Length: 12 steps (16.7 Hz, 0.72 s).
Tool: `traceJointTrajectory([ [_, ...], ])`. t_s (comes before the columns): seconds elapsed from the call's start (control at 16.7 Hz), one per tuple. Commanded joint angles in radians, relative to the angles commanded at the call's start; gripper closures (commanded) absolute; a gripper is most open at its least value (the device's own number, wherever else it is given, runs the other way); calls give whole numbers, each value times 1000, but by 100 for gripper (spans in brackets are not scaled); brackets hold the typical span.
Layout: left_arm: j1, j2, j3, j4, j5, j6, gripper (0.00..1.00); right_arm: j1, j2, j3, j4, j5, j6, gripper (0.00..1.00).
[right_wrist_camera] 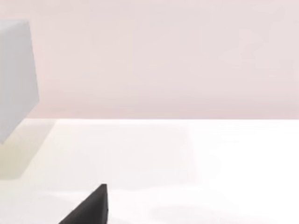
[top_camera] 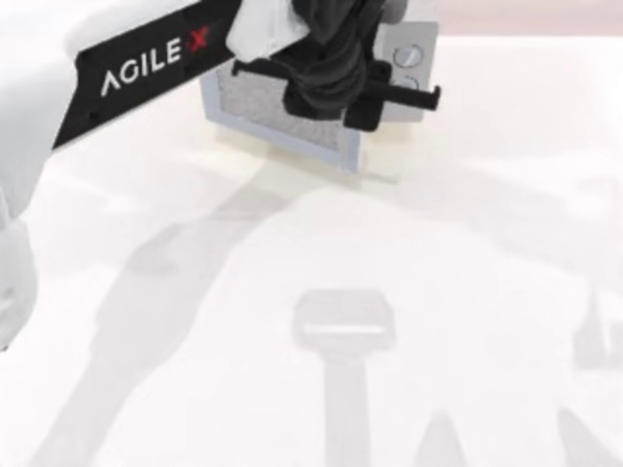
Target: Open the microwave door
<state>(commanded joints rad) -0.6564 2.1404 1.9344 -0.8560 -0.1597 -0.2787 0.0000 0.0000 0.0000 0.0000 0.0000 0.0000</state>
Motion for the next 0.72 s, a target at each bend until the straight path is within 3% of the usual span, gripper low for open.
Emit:
traceJointTrajectory([
  [0.3,-7,1,-5,2,7,-1,100,0,0,0,0,0,0,0],
  [0.72,22,-94,-143,65,62,112,100,0,0,0,0,0,0,0],
])
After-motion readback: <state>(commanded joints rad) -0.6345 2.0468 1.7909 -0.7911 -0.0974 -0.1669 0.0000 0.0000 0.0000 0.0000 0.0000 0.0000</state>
